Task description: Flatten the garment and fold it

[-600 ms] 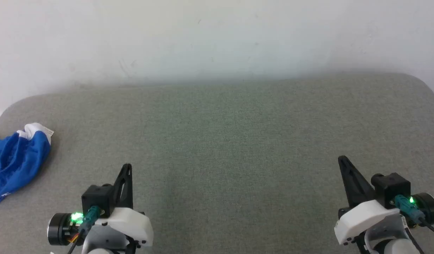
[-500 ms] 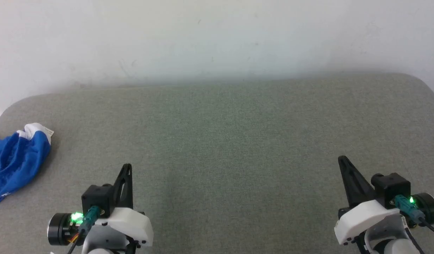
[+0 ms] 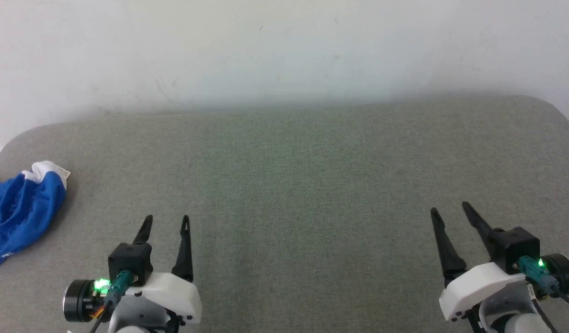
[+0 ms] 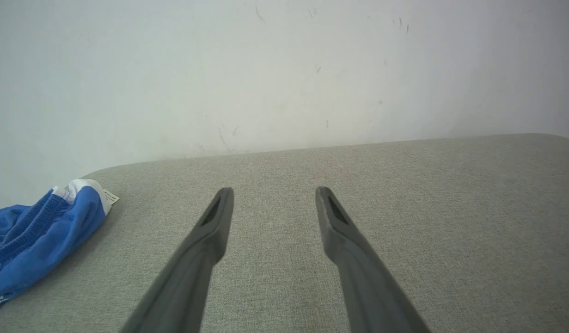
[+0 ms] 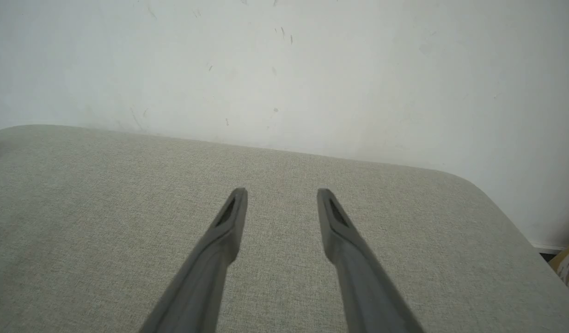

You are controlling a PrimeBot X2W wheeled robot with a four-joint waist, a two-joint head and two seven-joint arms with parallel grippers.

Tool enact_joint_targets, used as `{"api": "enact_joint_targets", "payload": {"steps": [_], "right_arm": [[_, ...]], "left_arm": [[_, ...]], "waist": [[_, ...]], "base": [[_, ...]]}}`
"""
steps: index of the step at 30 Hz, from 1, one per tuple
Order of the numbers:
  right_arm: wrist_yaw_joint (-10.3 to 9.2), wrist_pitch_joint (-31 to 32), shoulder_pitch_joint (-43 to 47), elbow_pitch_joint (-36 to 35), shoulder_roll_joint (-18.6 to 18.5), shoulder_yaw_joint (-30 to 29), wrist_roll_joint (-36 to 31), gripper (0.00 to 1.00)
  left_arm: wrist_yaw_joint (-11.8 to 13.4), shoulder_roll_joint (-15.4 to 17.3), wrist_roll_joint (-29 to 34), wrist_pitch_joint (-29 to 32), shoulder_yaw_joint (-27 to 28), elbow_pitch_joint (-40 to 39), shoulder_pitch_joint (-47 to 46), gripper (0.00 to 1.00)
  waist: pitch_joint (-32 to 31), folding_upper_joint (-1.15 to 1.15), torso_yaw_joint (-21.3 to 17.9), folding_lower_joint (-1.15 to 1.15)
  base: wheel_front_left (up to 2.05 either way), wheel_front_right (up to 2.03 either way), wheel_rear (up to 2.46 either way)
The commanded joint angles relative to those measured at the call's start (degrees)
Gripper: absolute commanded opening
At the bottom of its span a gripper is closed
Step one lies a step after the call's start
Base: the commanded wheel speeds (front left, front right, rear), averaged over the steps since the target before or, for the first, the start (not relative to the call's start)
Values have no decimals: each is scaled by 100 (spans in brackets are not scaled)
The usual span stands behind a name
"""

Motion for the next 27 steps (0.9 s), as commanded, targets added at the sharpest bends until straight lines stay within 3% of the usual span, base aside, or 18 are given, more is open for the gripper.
{"api": "enact_joint_targets", "payload": {"steps": [1, 13, 27], "right_arm": [[0, -57, -1, -34, 2, -52, 82, 100], [-2, -188, 18, -169, 4, -98, 282, 100], [-3, -368, 34, -334, 8, -83, 430, 100]], "left_arm": [[55, -2, 1, -59, -32, 7, -27, 100], [215, 11, 15, -190, -145, -5, -96, 100], [493, 76, 23, -370, -303, -91, -226, 100]], "waist": [[4, -1, 0, 0], [32, -1, 32, 0], [121, -1, 409, 0]], "base": [[0, 0, 0], [0, 0, 0], [0, 0, 0]]}}
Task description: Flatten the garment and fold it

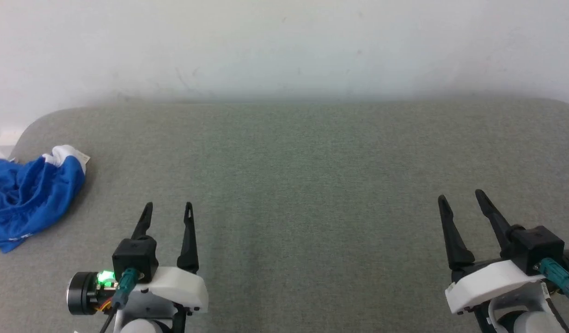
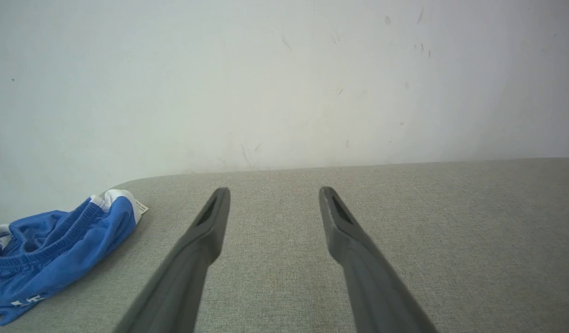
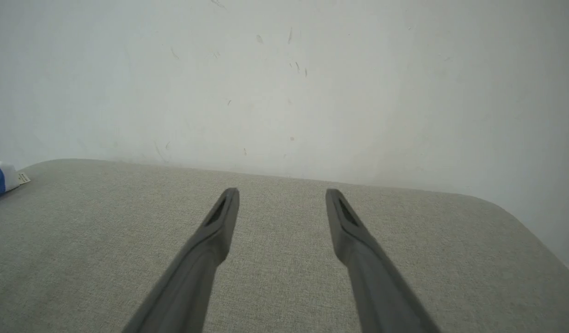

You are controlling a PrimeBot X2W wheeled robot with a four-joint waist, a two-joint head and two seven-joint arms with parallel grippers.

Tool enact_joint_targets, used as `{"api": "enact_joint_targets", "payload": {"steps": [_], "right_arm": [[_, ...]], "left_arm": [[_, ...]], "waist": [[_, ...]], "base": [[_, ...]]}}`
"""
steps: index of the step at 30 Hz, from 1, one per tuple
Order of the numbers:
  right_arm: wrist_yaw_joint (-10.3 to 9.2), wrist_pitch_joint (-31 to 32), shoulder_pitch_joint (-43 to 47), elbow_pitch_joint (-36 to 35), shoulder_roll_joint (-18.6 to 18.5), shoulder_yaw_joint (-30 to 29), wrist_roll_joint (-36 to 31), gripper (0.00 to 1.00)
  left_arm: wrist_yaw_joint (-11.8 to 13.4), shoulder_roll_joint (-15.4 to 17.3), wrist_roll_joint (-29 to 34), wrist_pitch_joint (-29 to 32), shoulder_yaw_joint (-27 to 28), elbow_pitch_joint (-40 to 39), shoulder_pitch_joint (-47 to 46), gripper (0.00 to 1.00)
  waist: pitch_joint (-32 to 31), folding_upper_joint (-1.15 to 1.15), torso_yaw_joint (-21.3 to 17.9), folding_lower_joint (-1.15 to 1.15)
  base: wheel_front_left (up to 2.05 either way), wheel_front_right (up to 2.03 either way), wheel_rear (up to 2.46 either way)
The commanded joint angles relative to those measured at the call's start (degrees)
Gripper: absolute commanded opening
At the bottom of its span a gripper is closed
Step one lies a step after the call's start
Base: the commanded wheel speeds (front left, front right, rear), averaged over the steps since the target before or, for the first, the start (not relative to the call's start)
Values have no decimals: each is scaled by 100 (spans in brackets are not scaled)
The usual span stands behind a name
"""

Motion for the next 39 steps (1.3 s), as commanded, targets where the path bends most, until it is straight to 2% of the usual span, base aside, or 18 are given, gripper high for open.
{"api": "enact_joint_targets", "payload": {"steps": [1, 24, 39], "right_arm": [[-3, -74, 23, -63, 8, 12, 63, 100], [-5, -337, 14, -272, 12, 60, 173, 100], [-7, -517, 19, -451, 15, 23, 209, 100]], "left_arm": [[87, 46, 17, -70, -37, -33, -112, 100], [421, 43, -85, -334, 107, -128, -168, 100], [639, -11, -154, -513, 621, -166, -327, 100]], "waist": [[27, -1, 143, 0], [209, -1, 1137, 0], [462, -1, 1679, 0]], "base": [[0, 0, 0], [0, 0, 0], [0, 0, 0]]}}
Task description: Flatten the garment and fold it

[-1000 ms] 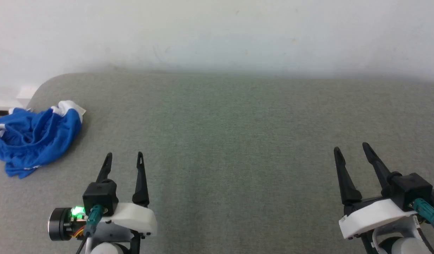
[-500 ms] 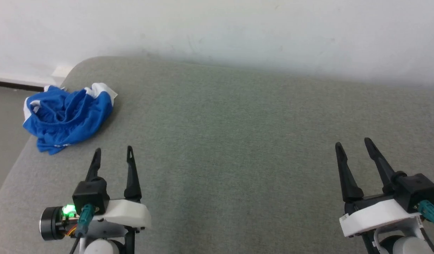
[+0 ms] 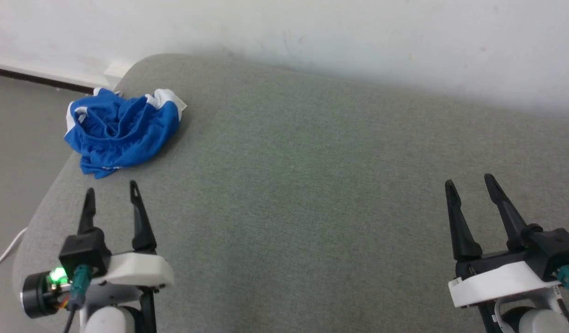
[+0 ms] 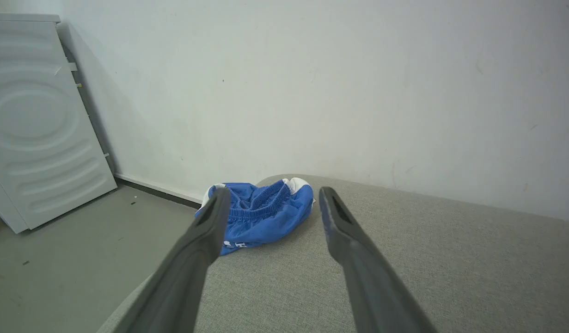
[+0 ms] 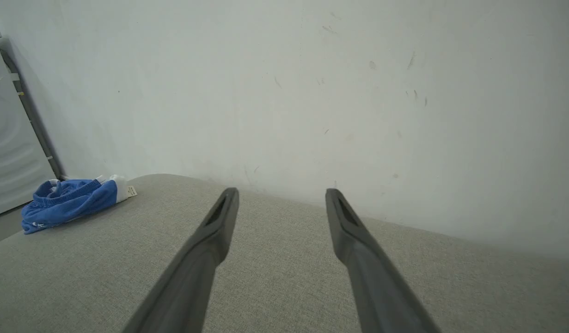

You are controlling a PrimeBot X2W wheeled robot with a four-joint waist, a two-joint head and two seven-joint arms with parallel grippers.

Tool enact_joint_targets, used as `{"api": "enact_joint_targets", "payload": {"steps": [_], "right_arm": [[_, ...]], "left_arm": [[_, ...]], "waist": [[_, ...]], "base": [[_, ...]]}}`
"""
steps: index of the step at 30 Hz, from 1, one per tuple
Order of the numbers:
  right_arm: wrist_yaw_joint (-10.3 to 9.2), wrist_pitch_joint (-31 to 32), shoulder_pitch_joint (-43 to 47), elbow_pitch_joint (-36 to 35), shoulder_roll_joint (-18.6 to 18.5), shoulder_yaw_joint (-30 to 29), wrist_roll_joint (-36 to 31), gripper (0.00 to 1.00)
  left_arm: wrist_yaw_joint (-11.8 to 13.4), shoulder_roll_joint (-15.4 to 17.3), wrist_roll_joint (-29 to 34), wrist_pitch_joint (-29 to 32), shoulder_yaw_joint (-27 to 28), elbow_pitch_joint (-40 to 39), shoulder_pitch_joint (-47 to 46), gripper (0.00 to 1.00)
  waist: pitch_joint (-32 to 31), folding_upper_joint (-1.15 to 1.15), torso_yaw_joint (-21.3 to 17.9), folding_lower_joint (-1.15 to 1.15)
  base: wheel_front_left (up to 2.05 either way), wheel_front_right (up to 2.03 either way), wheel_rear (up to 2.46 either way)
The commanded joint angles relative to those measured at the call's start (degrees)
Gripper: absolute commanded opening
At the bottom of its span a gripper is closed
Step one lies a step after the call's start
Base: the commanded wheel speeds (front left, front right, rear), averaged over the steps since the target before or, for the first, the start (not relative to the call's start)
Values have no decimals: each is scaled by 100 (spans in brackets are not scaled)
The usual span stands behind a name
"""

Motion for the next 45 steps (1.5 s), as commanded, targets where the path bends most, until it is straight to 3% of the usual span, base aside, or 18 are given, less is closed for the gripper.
{"api": "enact_joint_targets", "payload": {"steps": [1, 11, 23, 29, 37, 45], "right_arm": [[-7, -69, -6, -55, 12, -11, 51, 100], [-8, -189, -193, -253, -207, 45, 65, 100], [-9, -332, -700, -671, -626, 77, 111, 100], [-9, -404, -918, -931, -764, 133, 100, 100], [-10, -500, -1224, -1427, -950, 325, -18, 100], [-11, -584, -1450, -1817, -1132, 471, -102, 100]], "left_arm": [[60, -22, -32, -72, 99, -39, -166, 100], [-105, 110, -230, -192, 724, 305, -876, 100], [-690, 951, -675, -239, 1140, 2015, -2742, 100], [-1097, 1522, -994, 487, 1180, 2947, -3859, 100], [-1516, 2186, -1218, 2072, 969, 3974, -5069, 100], [-1712, 2482, -1603, 3488, 763, 4679, -5718, 100]], "waist": [[112, -1, 108, 0], [731, -1, 231, 0], [1808, -1, 196, 0], [2249, -1, 157, 0], [2781, -1, 77, 0], [3232, -1, 17, 0]], "base": [[0, 0, 0], [0, 0, 0], [0, 0, 0], [0, 0, 0], [0, 0, 0], [0, 0, 0]]}}
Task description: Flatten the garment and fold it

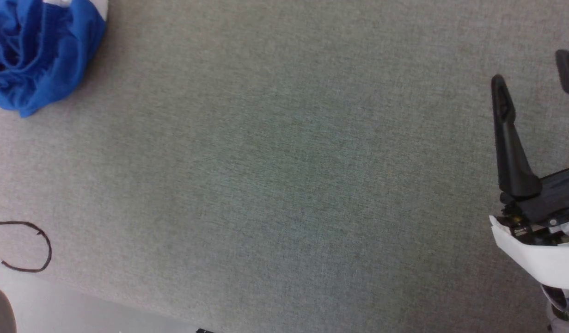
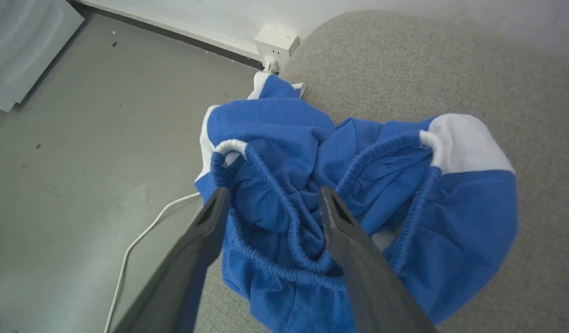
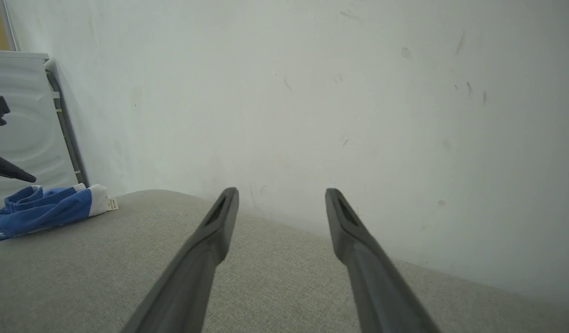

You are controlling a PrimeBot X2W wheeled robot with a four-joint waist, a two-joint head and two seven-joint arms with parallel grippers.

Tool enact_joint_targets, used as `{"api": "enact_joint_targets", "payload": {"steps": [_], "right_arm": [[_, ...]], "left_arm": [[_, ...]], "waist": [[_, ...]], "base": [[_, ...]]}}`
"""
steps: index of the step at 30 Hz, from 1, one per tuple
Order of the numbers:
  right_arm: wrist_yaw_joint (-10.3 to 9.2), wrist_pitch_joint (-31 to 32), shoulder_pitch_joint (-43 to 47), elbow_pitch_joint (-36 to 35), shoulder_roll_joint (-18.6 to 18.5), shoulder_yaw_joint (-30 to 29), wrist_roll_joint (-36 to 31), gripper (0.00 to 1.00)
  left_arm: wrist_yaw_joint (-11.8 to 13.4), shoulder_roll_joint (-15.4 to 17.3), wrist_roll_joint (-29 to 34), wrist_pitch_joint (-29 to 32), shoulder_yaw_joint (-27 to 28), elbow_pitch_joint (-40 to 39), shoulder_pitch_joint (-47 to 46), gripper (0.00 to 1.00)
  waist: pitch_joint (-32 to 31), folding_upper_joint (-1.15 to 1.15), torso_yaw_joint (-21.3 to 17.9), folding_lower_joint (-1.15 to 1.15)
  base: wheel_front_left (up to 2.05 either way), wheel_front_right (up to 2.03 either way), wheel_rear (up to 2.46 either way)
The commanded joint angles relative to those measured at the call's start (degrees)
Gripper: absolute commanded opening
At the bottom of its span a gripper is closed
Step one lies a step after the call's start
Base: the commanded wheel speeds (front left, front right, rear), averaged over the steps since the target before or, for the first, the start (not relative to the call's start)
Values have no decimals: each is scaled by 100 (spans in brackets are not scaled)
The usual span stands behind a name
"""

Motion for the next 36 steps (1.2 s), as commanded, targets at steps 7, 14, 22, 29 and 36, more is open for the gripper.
{"api": "enact_joint_targets", "payload": {"steps": [7, 14, 22, 29, 36], "right_arm": [[-11, -121, -271, -273, -116, 74, -12, 100], [-12, -181, -352, -350, -145, 86, 23, 100], [-12, -181, -312, -212, -13, 102, 44, 100], [-12, -181, -65, 136, 438, -128, 191, 100], [-12, -181, 372, 484, 814, -382, 161, 100]], "left_arm": [[-105, 85, -519, 771, -201, 662, -393, 100], [-139, 76, -1007, 1407, -697, 974, -356, 100], [-140, 450, -1079, 946, -1217, 820, -353, 0], [-140, 819, -959, 61, -1794, 474, -765, 0], [-140, 794, -900, -601, -2820, -116, -1187, 0]], "waist": [[592, 0, -103, -1], [781, 0, -122, -1], [390, 0, -181, -1], [-407, 0, -236, -1], [-1313, 0, -422, -1]], "base": [[0, 0, 0], [0, 0, 0], [0, 0, 0], [0, 0, 0], [0, 0, 0]]}}
